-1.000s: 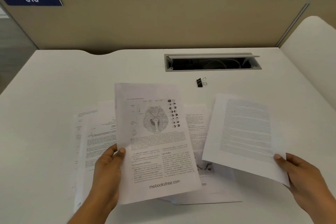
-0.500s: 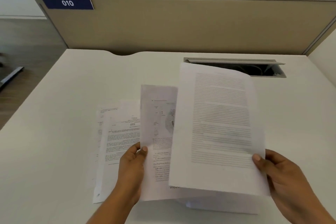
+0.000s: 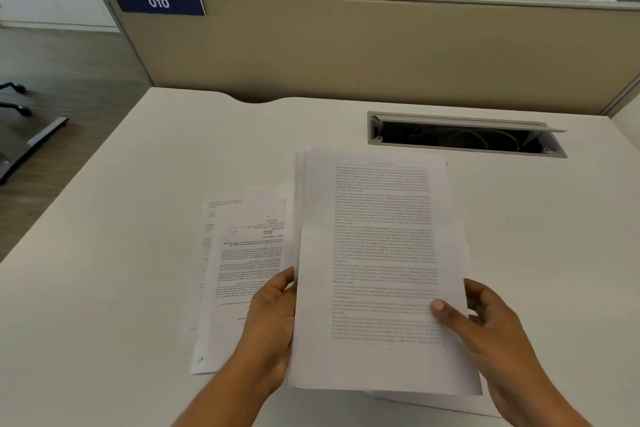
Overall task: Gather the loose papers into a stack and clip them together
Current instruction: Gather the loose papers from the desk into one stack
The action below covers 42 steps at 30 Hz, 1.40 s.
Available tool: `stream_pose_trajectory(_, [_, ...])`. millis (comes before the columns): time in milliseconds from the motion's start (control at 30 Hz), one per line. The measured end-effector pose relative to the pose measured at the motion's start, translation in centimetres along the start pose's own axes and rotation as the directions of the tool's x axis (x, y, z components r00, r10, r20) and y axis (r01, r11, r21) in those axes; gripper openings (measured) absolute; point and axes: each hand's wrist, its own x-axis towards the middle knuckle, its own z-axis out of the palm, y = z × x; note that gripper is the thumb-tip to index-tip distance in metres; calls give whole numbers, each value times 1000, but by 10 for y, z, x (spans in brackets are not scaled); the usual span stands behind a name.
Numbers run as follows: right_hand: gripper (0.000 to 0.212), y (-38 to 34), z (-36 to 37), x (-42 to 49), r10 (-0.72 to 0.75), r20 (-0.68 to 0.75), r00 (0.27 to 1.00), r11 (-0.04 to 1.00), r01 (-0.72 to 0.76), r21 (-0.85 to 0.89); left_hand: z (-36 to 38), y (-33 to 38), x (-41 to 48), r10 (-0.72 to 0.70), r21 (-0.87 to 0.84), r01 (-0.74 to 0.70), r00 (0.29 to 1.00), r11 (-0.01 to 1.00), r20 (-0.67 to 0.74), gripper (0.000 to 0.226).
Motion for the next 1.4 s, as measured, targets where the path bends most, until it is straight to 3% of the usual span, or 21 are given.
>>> stream_pose_trajectory(133, [23, -7, 4, -1, 78, 157, 985, 990, -96, 108, 0, 0, -4, 17, 42, -18, 1000, 999, 25, 22])
stream_pose_trajectory(333, [19, -2, 10, 2, 60, 71, 996, 998, -63, 31, -2, 4, -9, 70, 140, -83, 993, 987, 96, 27])
stream_pose_trajectory(467, [10, 4, 10, 8, 45, -44, 998, 999, -46, -20, -13, -3, 2, 176, 305, -150, 983, 941, -58, 35])
stream_pose_trajectory(533, [8, 4, 10, 9, 25, -93, 995, 998, -30, -52, -31, -12, 18, 290, 545, -154, 941, 824, -173, 36])
stream_pose_trajectory(633, [12, 1, 9, 10, 18, -141, 990, 993, -35, -113, -65, -18, 35, 388, 814, 37, 866, 579, -316, 58])
stream_pose_trajectory(733, [24, -2, 7, 11, 27, -156, 987, 979, -58, -195, -96, -20, 43, 374, 888, 253, 837, 384, -400, 70])
stream_pose_trajectory(833, [35, -3, 7, 10, 47, -165, 985, 971, -84, -225, -110, -25, 45, 298, 877, 362, 840, 315, -454, 78])
stream_pose_trajectory(900, [39, -3, 9, 8, 47, -180, 983, 964, -92, -249, -111, -27, 46, 281, 872, 360, 845, 331, -455, 77])
stream_pose_trajectory(1033, [40, -4, 11, 6, 46, -190, 981, 957, -98, -274, -111, -27, 49, 230, 796, 290, 854, 532, -466, 72])
stream_pose_trajectory(1100, [39, -3, 11, 6, 38, -175, 984, 957, -86, -277, -110, -26, 50, 230, 767, 279, 846, 578, -481, 73])
stream_pose_trajectory(1300, [37, -5, 10, 8, 37, -130, 991, 956, -73, -283, -103, -29, 49, 330, 875, 354, 825, 332, -459, 90])
stream_pose_trajectory(1367, [45, -4, 11, 6, 5, -112, 994, 954, -38, -297, -101, -29, 49, 299, 860, 323, 840, 395, -453, 90])
stream_pose_trajectory(1400, [61, -3, 12, 6, 3, -110, 994, 956, -35, -291, -100, -28, 48, 278, 837, 305, 844, 455, -459, 90])
